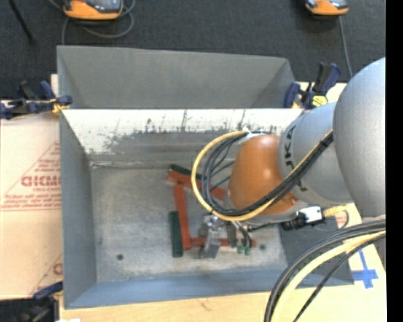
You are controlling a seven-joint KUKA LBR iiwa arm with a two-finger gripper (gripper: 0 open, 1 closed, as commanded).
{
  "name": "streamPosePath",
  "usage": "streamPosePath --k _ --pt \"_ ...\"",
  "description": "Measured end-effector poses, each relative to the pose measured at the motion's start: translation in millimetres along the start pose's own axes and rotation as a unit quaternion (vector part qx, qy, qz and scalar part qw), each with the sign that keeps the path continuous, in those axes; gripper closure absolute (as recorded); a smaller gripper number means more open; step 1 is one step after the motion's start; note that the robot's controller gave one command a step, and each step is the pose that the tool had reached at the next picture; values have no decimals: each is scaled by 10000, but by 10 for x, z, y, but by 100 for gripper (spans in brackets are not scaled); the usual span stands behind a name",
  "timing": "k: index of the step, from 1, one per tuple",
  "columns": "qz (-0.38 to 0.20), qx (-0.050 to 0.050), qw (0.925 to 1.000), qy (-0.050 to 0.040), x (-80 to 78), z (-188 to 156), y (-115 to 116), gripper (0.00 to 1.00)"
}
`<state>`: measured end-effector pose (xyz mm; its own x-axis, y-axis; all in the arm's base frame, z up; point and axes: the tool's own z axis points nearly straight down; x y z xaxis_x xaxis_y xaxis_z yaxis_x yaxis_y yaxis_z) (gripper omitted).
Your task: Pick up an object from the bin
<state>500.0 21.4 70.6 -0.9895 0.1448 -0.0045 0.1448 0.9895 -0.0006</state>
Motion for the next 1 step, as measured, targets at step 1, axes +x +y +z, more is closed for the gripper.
streamPosePath --k 1 --pt "-40 -17 10000 -30 -33 -1323 2 100"
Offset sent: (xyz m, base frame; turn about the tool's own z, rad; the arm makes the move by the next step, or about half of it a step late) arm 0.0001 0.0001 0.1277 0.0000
